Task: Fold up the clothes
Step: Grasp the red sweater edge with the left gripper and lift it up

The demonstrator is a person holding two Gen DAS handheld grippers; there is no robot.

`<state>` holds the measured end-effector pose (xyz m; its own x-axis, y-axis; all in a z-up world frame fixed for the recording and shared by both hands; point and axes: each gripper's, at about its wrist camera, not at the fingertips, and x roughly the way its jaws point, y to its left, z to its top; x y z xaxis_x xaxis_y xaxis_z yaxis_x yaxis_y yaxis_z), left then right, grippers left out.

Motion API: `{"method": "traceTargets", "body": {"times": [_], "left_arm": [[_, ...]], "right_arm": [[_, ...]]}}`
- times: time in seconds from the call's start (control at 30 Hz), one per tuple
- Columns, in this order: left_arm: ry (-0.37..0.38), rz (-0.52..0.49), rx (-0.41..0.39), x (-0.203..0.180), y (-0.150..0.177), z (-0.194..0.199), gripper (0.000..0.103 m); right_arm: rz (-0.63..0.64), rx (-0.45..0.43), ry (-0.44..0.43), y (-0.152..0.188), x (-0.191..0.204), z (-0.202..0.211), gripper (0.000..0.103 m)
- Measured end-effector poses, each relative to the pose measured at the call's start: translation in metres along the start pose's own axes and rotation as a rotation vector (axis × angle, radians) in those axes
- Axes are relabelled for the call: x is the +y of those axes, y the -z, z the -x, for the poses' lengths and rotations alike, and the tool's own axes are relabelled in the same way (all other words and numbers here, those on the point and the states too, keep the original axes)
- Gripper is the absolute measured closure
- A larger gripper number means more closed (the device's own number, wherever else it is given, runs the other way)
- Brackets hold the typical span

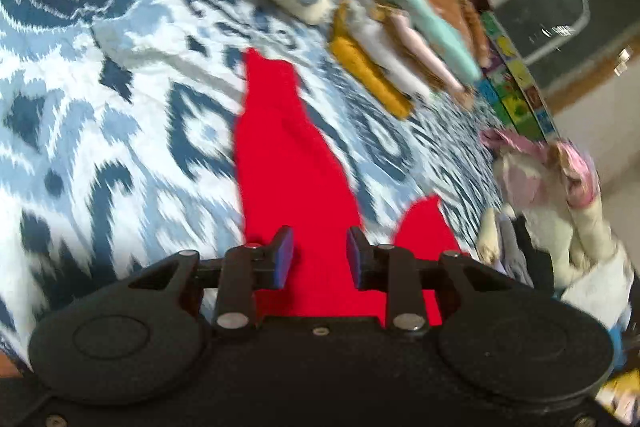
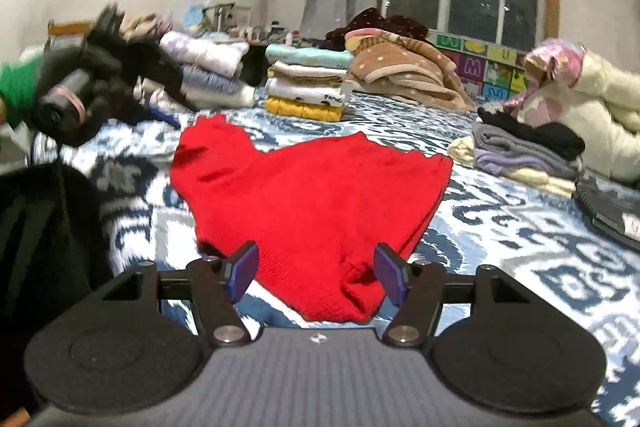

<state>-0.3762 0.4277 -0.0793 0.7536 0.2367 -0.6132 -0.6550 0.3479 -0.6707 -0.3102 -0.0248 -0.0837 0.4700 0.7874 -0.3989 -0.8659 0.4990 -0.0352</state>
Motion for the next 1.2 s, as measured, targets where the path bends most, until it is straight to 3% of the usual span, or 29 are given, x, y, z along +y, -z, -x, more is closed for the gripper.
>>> {"method": "traceTargets", "body": {"times": [0.1,0.3,0.63,0.67,0.7,0.9,1.2], "left_arm": [[-0.016,0.064,0.033,0.02,-0.024,-0.012,0.076],[-0.081,-0.008,0.037,0.031,-0.052,-0.028,0.076],[-0.016,-0.064,0.029,0.027,-0.07,-0.072,0.077],[-0.016,-0.079,0.025,0.024,-0.07,-0.073,0.087],[-0.023,-0.104,0.019,0.019,-0.07,-0.073,0.099],[0.05,-0.293,-0.031,-0.034,-0.047,-0.046,0.099],[0.186,-0.523,-0.073,-0.143,0.023,-0.015,0.099]], "right_arm": [[-0.073,-0.006,-0.02,-0.001,-0.009,-0.002,0.039],[-0.242,-0.028,-0.077,-0.008,-0.029,-0.019,0.037],[-0.402,-0.061,-0.063,-0.022,-0.064,-0.074,0.037],[-0.403,-0.068,-0.058,-0.024,-0.065,-0.077,0.037],[-0.406,-0.074,-0.057,-0.026,-0.068,-0.079,0.037],[-0.504,-0.114,-0.1,-0.031,-0.085,-0.087,0.037],[-0.748,-0.14,-0.169,-0.017,-0.118,-0.084,0.036]]}}
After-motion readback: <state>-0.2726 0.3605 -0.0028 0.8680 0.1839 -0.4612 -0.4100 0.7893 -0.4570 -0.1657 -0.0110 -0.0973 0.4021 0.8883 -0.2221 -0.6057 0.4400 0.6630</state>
